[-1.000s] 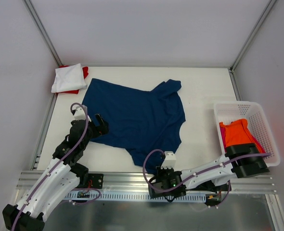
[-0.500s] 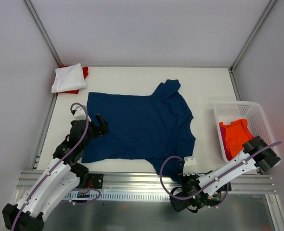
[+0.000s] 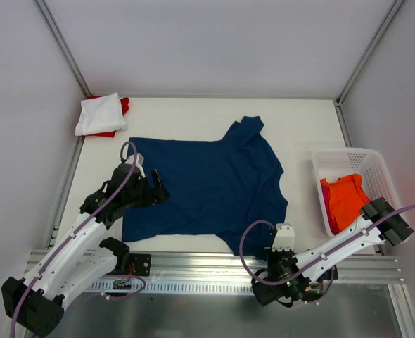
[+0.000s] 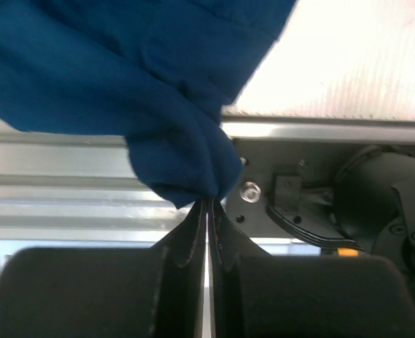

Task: Fold and stack the t-shirts
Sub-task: Flatten the tshirt out

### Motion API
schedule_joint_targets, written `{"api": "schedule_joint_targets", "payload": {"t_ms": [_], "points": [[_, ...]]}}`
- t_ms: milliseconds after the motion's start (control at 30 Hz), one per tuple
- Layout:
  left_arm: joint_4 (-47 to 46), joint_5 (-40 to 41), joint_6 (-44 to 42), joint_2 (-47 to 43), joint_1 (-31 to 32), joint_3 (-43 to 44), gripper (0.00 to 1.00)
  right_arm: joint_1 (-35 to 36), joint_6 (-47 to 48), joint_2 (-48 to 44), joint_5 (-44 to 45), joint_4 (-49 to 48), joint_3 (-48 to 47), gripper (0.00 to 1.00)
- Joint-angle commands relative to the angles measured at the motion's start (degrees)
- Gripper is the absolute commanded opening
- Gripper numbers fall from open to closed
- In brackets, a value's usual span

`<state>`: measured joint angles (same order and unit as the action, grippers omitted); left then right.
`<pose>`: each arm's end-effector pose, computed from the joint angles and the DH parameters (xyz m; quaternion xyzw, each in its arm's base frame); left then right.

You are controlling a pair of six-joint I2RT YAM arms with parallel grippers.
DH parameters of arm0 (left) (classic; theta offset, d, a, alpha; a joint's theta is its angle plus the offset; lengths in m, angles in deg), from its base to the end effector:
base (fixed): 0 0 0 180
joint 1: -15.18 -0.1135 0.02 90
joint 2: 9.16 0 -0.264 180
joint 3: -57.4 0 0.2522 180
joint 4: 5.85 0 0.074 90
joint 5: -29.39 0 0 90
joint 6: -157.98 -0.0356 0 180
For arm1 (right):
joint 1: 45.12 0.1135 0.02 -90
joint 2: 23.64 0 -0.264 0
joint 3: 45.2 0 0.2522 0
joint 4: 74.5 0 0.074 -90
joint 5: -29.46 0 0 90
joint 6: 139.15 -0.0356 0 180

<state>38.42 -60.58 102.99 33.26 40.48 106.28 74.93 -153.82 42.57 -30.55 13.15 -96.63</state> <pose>0.1467 -0.0693 0.2528 -0.0761 0.8948 -0.2208 0.3805 -0.0521 0.1256 0.1884 -0.1563 0.9479 0.0011 0.2777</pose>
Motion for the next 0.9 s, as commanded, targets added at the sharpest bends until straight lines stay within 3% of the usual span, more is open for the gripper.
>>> {"api": "schedule_joint_targets", "payload": {"t_ms": [0,33,67,100,300,600,767,867], "points": [[14.1,0.4,-2.1,0.9,0.9,7.2,0.82,-1.6,0.2,-0.8,5.9,9.1,-3.4,0.00],[16.3,3.2,-2.7,0.7,1.0,9.3,0.84,-2.0,0.7,-0.9,6.6,9.2,-3.5,0.00],[18.4,5.4,-1.7,-0.3,1.2,10.0,0.97,-2.8,1.0,-1.0,8.0,9.1,-3.8,0.00],[19.8,4.1,-2.0,-0.7,1.1,10.4,0.99,-3.2,1.5,-1.4,8.6,9.1,-3.9,0.00],[28.2,5.0,0.7,3.0,1.2,15.2,0.99,-10.2,12.6,-4.5,14.9,3.2,-4.5,0.00],[38.3,2.3,11.2,5.5,2.1,5.9,0.99,-21.9,38.8,-12.8,18.1,-11.7,0.0,0.00],[39.8,4.6,16.3,15.8,6.6,7.6,0.99,-31.5,54.3,-16.6,13.4,-24.4,4.2,0.00],[40.8,6.7,23.7,22.2,14.4,9.4,0.99,-36.6,62.6,-17.4,9.7,-31.1,6.1,0.00]]}}
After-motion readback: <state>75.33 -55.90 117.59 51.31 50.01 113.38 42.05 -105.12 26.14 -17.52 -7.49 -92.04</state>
